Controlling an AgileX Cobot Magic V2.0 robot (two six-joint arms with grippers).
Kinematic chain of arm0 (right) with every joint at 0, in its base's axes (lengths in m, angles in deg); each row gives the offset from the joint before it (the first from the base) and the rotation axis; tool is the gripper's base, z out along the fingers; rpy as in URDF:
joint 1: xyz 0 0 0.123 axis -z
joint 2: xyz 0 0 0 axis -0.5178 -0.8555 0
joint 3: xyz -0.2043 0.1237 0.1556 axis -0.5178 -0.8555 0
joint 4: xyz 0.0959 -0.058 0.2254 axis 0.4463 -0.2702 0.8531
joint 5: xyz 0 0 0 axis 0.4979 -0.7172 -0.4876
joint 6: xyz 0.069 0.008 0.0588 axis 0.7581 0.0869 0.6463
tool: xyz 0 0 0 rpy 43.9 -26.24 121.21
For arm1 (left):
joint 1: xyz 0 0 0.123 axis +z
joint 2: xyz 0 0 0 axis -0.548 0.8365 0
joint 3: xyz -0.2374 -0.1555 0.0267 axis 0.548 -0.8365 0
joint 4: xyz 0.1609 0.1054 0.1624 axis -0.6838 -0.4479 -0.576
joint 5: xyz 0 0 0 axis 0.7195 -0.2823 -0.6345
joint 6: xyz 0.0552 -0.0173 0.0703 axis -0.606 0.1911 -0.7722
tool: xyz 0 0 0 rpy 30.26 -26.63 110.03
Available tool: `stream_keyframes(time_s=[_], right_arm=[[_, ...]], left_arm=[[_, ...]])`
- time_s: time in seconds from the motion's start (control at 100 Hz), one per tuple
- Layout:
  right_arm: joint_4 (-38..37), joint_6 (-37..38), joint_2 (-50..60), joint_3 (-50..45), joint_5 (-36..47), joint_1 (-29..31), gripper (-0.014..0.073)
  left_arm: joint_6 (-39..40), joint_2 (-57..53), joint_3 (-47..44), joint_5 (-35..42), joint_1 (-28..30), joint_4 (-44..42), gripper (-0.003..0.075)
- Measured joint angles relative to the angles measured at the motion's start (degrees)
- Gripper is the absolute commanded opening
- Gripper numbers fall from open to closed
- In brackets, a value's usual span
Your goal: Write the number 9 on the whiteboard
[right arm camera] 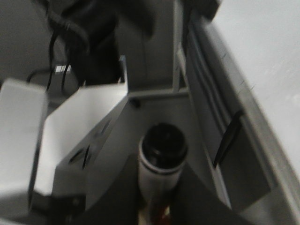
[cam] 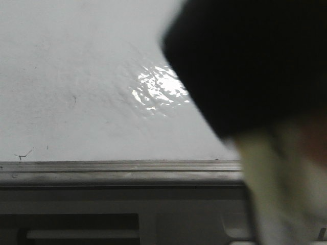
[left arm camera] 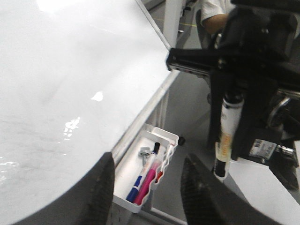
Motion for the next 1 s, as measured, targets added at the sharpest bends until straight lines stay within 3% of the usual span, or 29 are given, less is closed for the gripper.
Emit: stream_keyframes(time_s=[0.13,0.25,0.5,0.78,1.0], right_arm=[[-18.0,15.5,-1.0,6.7,-9.5,0.0,-0.0041],[-28.1,26.0,-0.4,12.7,-7.0,0.0,-0.0042],[-30.4,29.5,6.8,11.6,14.2,0.0,-0.0041],[-32.1,28.0,15.0,-10.2,49.3,1.3,-0.0045],[-32.2,27.1,12.5,-17.3,53.6,3.8,-0.0045]], left_arm=[[0.4,-0.8,0.0,0.5,1.6,-0.4,0.0176],[0.6,-0.8,0.0,0.7,2.1,-0.5,0.0115],[0.8,-0.8,0.0,1.1,2.1,-0.6,0.0095],[0.8,-0.8,-0.7,4.7,2.1,-0.4,0.0095],[0.8,-0.8,-2.4,5.7,2.1,1.2,0.0095]])
